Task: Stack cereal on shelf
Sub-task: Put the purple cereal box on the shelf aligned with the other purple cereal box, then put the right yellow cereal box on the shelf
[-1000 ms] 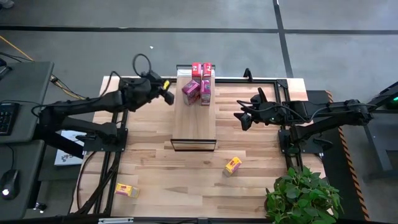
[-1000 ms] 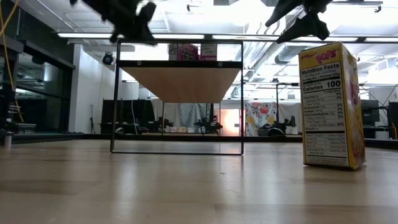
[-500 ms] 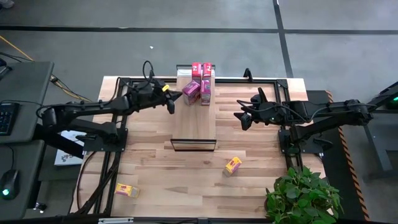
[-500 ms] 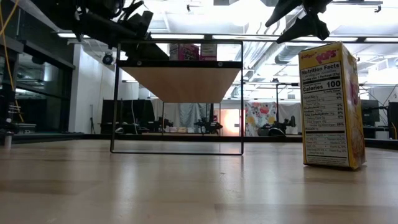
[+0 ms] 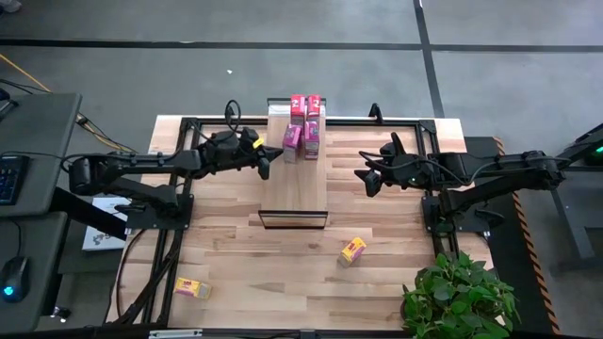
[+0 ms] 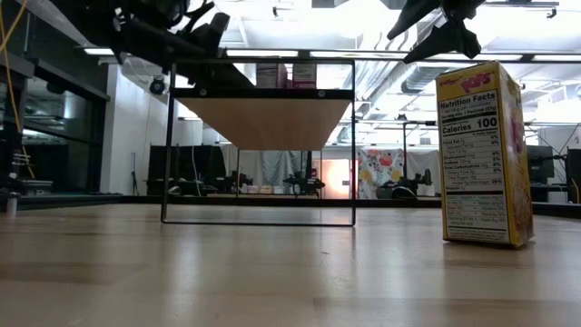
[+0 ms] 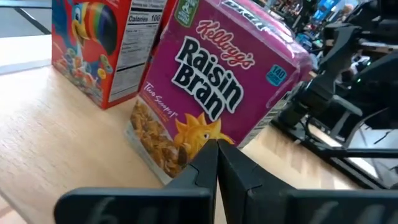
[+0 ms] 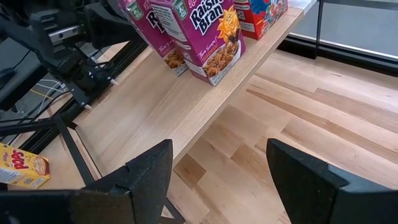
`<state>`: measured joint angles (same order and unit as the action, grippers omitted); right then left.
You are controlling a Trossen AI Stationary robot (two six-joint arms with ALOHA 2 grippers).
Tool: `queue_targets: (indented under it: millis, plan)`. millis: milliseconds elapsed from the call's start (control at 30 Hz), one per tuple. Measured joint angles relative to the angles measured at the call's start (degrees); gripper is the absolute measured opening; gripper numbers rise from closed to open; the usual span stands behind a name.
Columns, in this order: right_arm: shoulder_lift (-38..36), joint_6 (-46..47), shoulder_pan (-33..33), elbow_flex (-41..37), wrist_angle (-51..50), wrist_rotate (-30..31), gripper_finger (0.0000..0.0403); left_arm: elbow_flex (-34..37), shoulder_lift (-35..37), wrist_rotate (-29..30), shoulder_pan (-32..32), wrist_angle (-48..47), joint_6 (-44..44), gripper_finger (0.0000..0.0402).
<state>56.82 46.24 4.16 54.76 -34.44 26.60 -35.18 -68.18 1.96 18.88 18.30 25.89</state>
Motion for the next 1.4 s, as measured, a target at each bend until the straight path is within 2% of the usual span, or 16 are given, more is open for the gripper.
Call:
queue_targets:
  millis: [433, 700, 833, 1100, 1400]
  plan:
    - [0.0, -0.2, 0.0, 0.0, 0.0, 0.7, 0.0252, 0.0, 0.0, 0.1, -1.3, 3.9, 2.0, 0.0]
    - [0.0, 0.0, 0.0, 0.0, 0.0, 0.7, 0.0252, 0.0, 4.7, -0.3, 2.5, 2.9, -1.0, 0.0]
    - [0.0, 0.2, 0.0, 0.0, 0.0, 1.7, 0.0252, -0.1, 7.4, -4.5, 4.3, 0.5, -3.0, 0.0]
    - [0.0, 3.7, 0.0, 0.0, 0.0, 2.2, 0.0252, -0.1, 15.5, -17.0, 4.8, -5.9, -8.1, 0.0]
    - [0.0, 9.4, 0.0, 0.0, 0.0, 1.9, 0.0252, -0.1, 23.4, -18.0, -3.2, -8.9, -8.1, 0.0]
